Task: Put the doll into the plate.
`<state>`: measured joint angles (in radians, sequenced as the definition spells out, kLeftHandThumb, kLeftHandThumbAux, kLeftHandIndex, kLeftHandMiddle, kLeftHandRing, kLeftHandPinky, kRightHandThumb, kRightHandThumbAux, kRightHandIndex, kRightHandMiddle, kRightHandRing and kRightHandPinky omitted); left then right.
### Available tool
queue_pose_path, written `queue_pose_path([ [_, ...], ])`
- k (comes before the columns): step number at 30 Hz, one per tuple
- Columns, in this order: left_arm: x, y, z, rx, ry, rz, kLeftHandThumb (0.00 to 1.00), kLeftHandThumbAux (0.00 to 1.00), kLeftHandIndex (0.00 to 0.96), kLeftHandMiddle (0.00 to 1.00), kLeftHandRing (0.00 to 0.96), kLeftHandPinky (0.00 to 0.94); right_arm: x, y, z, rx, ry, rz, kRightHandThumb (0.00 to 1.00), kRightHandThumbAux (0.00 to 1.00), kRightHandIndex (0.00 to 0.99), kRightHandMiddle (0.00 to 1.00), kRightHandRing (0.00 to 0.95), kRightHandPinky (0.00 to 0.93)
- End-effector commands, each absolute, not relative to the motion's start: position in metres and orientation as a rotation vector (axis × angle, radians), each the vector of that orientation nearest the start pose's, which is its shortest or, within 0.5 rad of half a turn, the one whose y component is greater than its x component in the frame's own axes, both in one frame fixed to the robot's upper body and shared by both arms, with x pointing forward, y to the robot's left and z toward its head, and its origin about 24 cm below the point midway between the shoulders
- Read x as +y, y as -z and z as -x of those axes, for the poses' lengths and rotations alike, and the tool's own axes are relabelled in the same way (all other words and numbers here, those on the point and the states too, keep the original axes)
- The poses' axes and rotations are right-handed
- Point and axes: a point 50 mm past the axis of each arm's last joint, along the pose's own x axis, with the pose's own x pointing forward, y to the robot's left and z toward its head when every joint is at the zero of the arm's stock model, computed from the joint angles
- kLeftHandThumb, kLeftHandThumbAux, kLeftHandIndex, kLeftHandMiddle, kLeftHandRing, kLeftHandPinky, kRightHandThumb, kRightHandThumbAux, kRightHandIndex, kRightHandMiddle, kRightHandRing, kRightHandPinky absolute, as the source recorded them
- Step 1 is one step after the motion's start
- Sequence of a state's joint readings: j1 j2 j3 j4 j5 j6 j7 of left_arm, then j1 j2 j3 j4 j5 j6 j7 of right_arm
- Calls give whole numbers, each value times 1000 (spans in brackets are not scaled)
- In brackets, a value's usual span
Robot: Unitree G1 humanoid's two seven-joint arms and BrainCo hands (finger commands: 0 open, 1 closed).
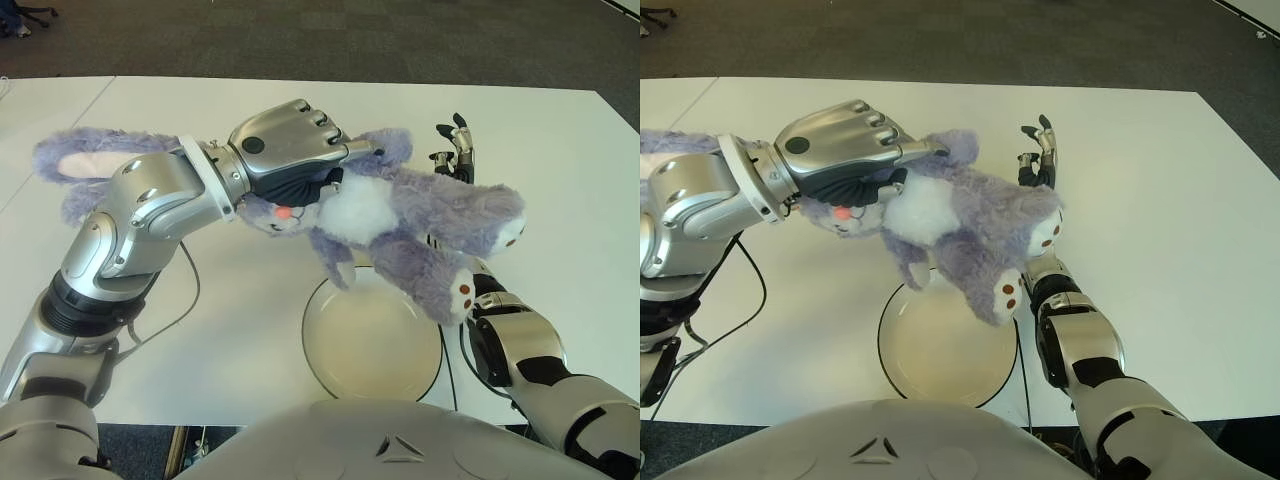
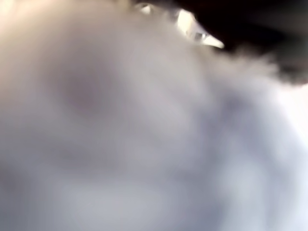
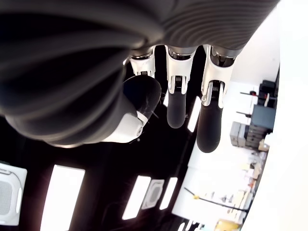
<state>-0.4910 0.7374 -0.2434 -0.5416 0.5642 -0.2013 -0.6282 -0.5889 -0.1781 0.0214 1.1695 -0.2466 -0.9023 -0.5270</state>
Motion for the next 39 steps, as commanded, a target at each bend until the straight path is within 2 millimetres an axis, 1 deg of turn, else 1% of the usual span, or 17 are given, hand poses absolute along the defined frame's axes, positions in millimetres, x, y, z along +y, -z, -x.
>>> queue_pose_path([
  [1,110,-220,-227,-706,809,-1596,736,695,425,727,773,813,-172,61,-243,54,217,332,1000,738,246,32,172,416],
  [15,111,-208,-221,-546,932,-1570,734,697,424,690,731,732,-172,62,-242,57,221,338,1000,739,246,28,164,412],
  [16,112,-207,-221,-537,937,-1565,733,698,425,681,716,686,-172,62,-242,57,221,339,1000,739,246,30,163,414],
  [18,111,-204,-221,-515,948,-1535,733,698,425,678,712,672,-172,62,-242,57,219,340,1000,739,246,31,163,414],
  [19,111,-201,-221,-505,953,-1516,732,699,425,661,682,600,-172,62,-242,57,218,340,1000,739,247,36,162,414],
  [20,111,-199,-221,-492,961,-1491,732,699,426,658,677,587,-172,62,-242,58,217,339,1000,739,247,37,161,414],
  [21,110,-198,-221,-485,967,-1476,731,699,426,647,658,523,-172,62,-241,58,217,338,1000,739,248,39,160,414],
  [22,109,-197,-221,-477,974,-1458,731,699,426,644,653,507,-172,62,-241,58,218,337,1000,739,248,40,160,413],
  [24,107,-192,-219,-466,991,-1419,835,667,437,508,628,430,-173,62,-241,60,219,332,1000,739,248,42,159,412],
  [25,106,-190,-218,-462,998,-1400,845,668,409,575,622,448,-173,62,-241,61,219,328,1000,739,249,43,159,413],
  [26,103,-186,-217,-446,1026,-1368,847,668,405,586,621,451,-173,63,-241,66,220,321,1000,739,250,44,159,413],
  [27,101,-184,-217,-433,1045,-1347,849,668,405,599,647,573,-173,63,-241,70,221,316,1000,739,251,44,160,413],
  [28,100,-184,-216,-422,1064,-1327,850,668,405,603,653,604,-172,63,-241,73,221,312,1000,739,252,44,160,412],
  [29,100,-184,-216,-414,1075,-1314,851,664,431,518,670,654,-172,63,-241,75,222,310,1000,739,252,44,160,412],
  [31,97,-181,-214,-401,1103,-1286,852,663,439,494,696,686,-172,64,-241,78,222,308,1000,739,252,42,161,412],
  [38,95,-175,-212,-346,1165,-1239,853,663,440,492,718,693,-171,63,-240,68,231,324,1000,739,251,49,164,412],
  [39,95,-174,-212,-337,1175,-1233,854,666,420,578,728,698,-171,63,-240,65,231,329,1000,739,251,47,170,413],
])
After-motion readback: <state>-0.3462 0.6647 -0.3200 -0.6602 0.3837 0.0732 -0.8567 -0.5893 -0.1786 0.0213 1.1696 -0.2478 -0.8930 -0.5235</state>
